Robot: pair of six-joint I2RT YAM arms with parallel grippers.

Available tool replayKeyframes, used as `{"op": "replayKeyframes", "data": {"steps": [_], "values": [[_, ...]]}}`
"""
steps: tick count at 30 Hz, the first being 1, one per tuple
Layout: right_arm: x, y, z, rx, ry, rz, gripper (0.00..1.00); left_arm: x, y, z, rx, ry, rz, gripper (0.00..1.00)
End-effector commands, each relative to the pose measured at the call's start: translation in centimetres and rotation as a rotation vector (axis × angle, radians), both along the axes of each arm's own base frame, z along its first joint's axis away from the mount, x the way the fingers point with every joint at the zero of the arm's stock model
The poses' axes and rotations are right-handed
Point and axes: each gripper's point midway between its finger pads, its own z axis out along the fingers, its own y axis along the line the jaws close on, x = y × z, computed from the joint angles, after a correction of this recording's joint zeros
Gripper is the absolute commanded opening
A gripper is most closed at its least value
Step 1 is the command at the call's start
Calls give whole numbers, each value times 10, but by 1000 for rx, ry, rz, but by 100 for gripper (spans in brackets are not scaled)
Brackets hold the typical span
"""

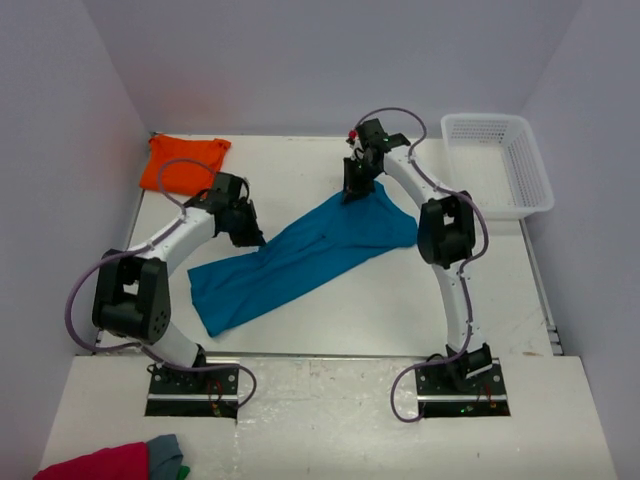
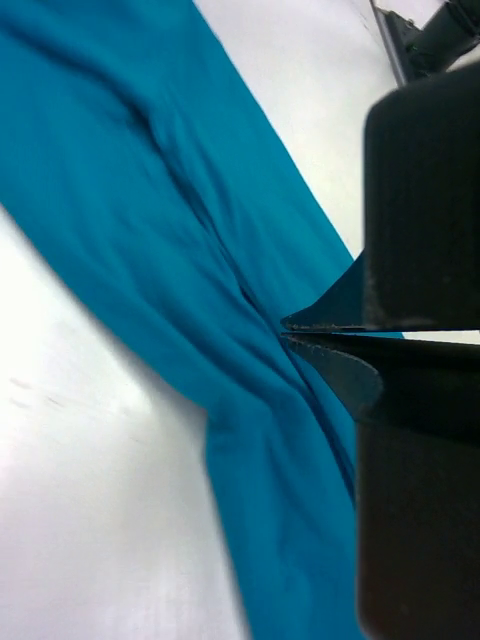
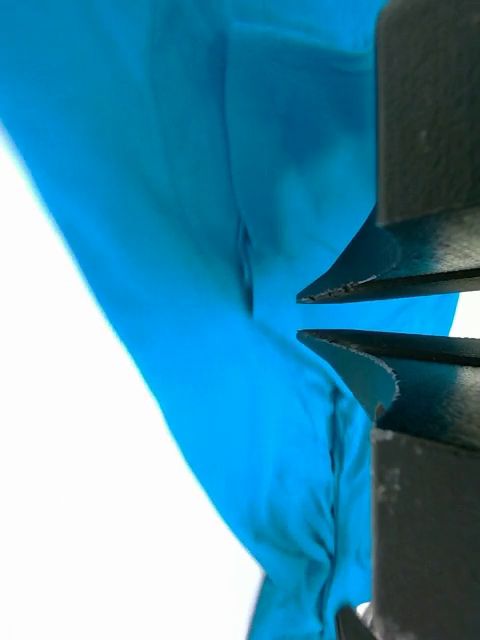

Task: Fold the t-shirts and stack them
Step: Rotate the tshirt 90 degrees

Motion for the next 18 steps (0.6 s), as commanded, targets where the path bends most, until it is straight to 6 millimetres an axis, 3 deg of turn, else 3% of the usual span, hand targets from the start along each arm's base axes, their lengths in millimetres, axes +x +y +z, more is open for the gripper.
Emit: {"op": "replayKeyframes", "data": {"steps": [1, 2, 3, 4, 5, 6, 7, 10, 14, 16, 17, 18], "values": [[37, 10, 127, 72, -393, 37, 18, 58, -9, 81, 24, -298, -31, 0], [37, 9, 139, 74, -420, 31, 18, 63, -18, 87, -4, -309, -70, 0], [32, 5, 171, 88, -480, 20, 18, 68, -23, 91, -14, -323, -111, 0], [24, 1, 174, 86, -477, 15, 20, 77, -31, 108, -38, -350, -135, 0], [20, -2, 183, 88, -500, 3, 22, 78, -44, 106, -91, -328, -191, 0], [11, -12, 171, 47, -476, -24, 24, 79, -50, 107, -114, -329, -231, 0], [2, -22, 195, 43, -525, -52, 36, 83, -57, 116, -140, -342, -255, 0], [-21, -59, 176, -111, -466, -121, 58, 82, -65, 107, -158, -311, -284, 0], [-27, -86, 139, -207, -341, -132, 53, 72, -67, 89, -175, -272, -276, 1], [-22, -88, 129, -227, -320, -131, 49, 68, -67, 86, -181, -260, -278, 1], [-18, -83, 115, -223, -288, -113, 48, 66, -68, 86, -182, -260, -280, 1], [-10, -78, 119, -206, -301, -106, 48, 64, -69, 84, -184, -255, -286, 1]]}}
